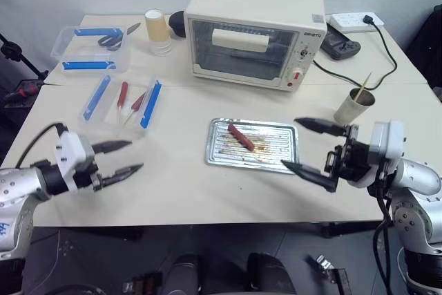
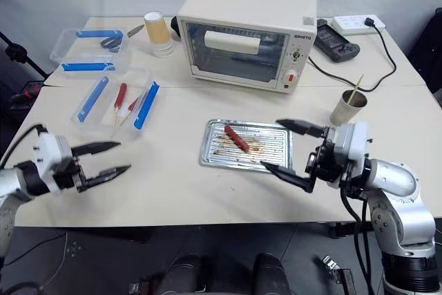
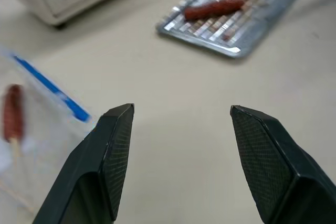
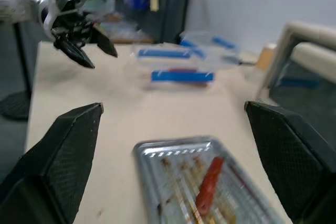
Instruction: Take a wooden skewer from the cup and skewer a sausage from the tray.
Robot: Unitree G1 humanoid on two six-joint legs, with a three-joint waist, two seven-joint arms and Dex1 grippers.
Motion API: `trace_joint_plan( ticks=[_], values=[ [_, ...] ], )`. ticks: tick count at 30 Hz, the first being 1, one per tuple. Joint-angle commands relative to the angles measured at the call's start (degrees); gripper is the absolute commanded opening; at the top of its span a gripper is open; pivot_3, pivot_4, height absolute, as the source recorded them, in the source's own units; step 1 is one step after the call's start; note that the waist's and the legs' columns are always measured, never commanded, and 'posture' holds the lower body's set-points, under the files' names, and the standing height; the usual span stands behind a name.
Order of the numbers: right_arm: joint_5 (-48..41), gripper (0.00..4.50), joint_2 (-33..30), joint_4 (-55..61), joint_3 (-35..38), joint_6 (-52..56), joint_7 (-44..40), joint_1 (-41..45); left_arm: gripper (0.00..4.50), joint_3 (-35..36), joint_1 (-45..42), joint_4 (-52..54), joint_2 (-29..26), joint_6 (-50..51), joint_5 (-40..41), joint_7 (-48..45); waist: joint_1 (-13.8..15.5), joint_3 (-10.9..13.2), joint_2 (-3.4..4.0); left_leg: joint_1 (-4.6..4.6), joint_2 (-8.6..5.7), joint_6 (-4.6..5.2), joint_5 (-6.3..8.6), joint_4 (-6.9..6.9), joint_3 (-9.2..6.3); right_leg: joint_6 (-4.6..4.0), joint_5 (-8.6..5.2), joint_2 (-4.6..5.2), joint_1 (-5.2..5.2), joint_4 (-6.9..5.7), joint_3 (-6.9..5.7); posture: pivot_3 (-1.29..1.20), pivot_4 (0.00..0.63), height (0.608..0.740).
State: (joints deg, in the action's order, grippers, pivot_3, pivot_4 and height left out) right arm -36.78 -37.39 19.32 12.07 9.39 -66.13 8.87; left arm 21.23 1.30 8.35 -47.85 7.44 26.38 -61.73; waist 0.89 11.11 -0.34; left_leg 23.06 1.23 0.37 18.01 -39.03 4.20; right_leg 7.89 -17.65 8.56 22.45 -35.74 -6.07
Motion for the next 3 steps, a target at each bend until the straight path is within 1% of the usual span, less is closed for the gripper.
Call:
trace_joint_plan(
  ticks=[1, 3],
  values=[
    [2.5, 4.5, -0.6, -4.3, -2.8, -4.5, -5.7, 0.1, 3.1, 0.2, 3.7, 3.1, 2.3, -3.8, -0.1, -0.4, 0.0, 0.0, -0.01, 0.0, 0.01, 0.0, 0.0, 0.0, 0.0, 0.0, 0.0, 0.0, 0.0, 0.0, 0.0, 0.0, 0.15, 0.74],
    [3.8, 4.5, -0.3, -7.6, -4.0, -6.3, -7.4, 0.6, 3.1, 0.1, 4.1, 4.2, 3.9, -4.8, -0.8, 1.7, -0.1, 0.0, -0.01, -0.02, 0.01, 0.01, 0.0, -0.01, 0.04, 0.0, 0.0, 0.0, -0.01, -0.01, 0.03, 0.0, 0.15, 0.74]
  ],
)
